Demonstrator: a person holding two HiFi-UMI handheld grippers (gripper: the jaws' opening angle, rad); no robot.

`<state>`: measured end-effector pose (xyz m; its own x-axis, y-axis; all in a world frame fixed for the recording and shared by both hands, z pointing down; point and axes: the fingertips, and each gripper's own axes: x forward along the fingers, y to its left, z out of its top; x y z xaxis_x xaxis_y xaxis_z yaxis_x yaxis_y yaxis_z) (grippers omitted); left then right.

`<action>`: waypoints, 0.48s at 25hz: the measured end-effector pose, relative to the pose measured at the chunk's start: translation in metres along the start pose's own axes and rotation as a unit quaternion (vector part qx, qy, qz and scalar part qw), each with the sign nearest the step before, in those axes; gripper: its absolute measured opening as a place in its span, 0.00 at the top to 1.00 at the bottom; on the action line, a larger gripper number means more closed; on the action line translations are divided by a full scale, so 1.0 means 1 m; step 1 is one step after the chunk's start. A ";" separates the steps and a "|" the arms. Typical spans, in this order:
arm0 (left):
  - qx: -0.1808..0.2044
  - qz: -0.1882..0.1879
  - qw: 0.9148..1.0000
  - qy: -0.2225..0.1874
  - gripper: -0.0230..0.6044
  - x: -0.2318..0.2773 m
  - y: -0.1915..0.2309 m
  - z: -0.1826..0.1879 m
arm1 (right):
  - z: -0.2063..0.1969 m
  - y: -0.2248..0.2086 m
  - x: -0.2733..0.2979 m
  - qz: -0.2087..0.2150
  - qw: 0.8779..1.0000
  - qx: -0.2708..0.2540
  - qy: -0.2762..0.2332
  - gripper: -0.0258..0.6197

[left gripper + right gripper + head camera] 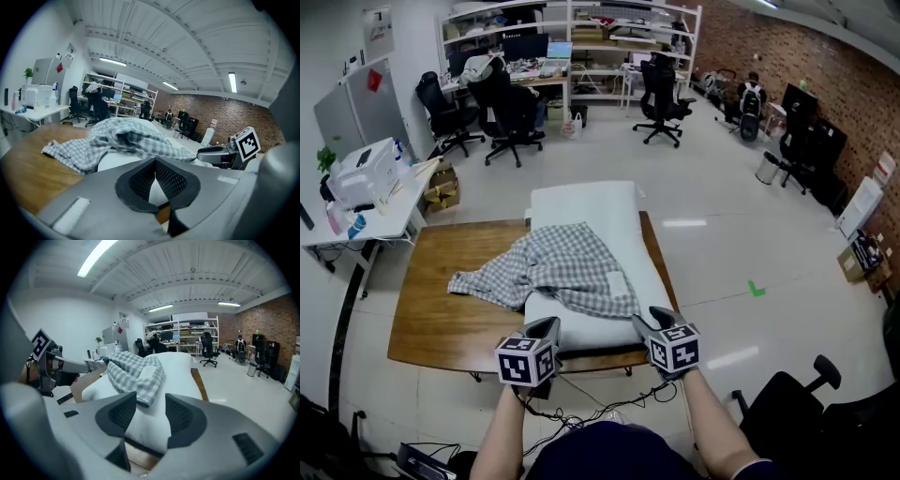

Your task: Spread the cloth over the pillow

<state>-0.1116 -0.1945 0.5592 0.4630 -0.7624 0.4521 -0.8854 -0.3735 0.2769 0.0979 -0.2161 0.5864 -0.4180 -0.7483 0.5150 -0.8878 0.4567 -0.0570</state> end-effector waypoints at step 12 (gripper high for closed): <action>-0.026 0.025 0.999 -0.019 0.94 -0.007 0.016 -0.004 | 0.002 0.007 0.022 0.000 0.999 -0.031 0.007 0.90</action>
<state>-0.1292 -0.1928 0.5640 0.4158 -0.7991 0.4343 -0.9034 -0.3079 0.2984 0.0817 -0.2300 0.5953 -0.4147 -0.7414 0.5276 -0.8740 0.4859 -0.0041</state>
